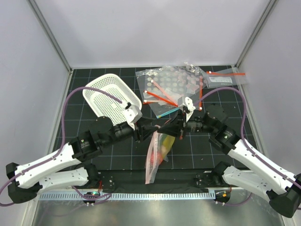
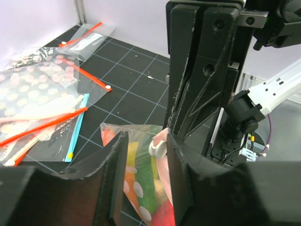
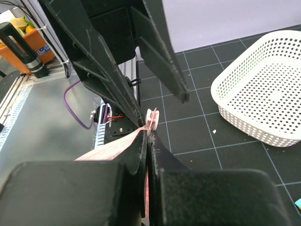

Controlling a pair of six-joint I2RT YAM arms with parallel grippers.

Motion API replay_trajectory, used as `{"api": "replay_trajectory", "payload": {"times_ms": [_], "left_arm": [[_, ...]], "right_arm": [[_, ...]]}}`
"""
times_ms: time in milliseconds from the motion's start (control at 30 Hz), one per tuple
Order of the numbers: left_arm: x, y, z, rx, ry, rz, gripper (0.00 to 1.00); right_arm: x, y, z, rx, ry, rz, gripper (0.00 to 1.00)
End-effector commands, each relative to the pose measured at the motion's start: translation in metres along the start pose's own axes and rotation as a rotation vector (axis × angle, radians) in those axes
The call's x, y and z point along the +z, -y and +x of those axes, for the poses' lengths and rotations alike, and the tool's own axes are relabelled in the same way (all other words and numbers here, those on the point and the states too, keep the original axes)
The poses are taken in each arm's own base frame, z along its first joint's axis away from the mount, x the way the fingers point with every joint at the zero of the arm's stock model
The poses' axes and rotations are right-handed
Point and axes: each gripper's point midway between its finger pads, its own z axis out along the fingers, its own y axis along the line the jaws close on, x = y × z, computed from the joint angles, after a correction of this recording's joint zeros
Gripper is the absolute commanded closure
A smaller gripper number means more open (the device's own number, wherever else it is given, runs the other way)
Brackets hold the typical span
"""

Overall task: Place the food in the zip-top bag and seal the zipper
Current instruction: Zip the zipper food storage bag at the center of the board.

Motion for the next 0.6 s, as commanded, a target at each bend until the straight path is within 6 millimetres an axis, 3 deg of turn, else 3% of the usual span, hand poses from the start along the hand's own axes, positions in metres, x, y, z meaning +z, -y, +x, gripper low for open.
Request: {"api": "replay_trajectory", "payload": {"times_ms": [0,133,267,567], "left_arm": [[-0.003,0.008,-0.020,0.022,0.076,0.044,0.60],[-0.002,0.012,-0.019,0.025,0.073,0.063,0.66],[0.000,0.015,-0.017,0.018,0.059,0.081,0.57],[-0.001,0.025,-0.018,0.010,0.048,0.134,0.61]], "right_arm": [[0.001,-0.007,-0.021,-0.074,0.050,-0.020,0.99],[0.000,-0.008,-0.024,-0.083,0.058,-0.019,0.99],[-0.002,-0.009,-0.025,-0.090,0.064,-0.016,0.99],[-0.009,-0.020,-0.033,-0.119,0.111,-0.031,0.99]]}}
